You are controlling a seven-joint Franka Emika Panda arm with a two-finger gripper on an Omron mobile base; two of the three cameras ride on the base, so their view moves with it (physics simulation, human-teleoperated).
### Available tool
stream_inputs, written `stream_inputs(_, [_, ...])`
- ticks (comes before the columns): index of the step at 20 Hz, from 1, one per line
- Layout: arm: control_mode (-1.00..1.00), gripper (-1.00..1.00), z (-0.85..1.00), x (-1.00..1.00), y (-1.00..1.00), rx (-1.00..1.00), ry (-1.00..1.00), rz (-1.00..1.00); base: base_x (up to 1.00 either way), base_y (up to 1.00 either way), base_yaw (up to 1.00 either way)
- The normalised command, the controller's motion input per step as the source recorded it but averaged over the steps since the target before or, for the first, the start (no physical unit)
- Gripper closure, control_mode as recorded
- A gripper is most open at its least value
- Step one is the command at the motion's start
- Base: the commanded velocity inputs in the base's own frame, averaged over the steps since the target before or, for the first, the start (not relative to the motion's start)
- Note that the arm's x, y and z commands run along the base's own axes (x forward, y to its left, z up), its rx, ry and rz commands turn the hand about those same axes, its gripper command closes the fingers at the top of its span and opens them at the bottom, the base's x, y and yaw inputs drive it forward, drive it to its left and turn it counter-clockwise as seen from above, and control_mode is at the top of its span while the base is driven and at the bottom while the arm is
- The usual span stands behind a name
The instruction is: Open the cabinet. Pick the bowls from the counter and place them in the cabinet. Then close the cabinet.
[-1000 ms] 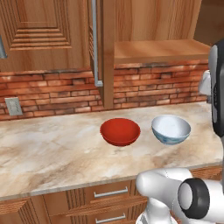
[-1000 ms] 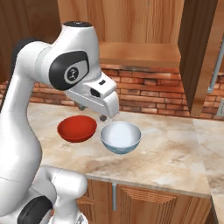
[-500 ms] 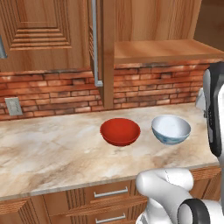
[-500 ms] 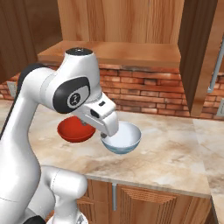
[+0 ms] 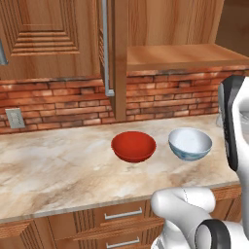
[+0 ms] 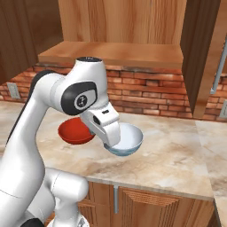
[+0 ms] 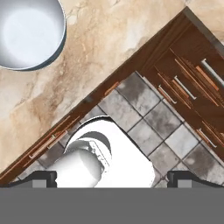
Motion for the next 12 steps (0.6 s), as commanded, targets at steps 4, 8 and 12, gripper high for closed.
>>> stream_inputs(4, [-1.00, -1.00, -0.12, 0.14, 0.00, 0.01, 0.00, -0.04, 0.00, 0.00, 0.00])
stream_inputs(8, [-1.00, -1.00, -0.17, 0.16, 0.00, 0.00, 0.00, 0.00, 0.00, 0.00, 0.00])
stream_inputs(12, [-1.00, -1.00, -0.20, 0.21, 0.00, 0.00, 0.00, 0.00, 0.00, 0.00, 0.00])
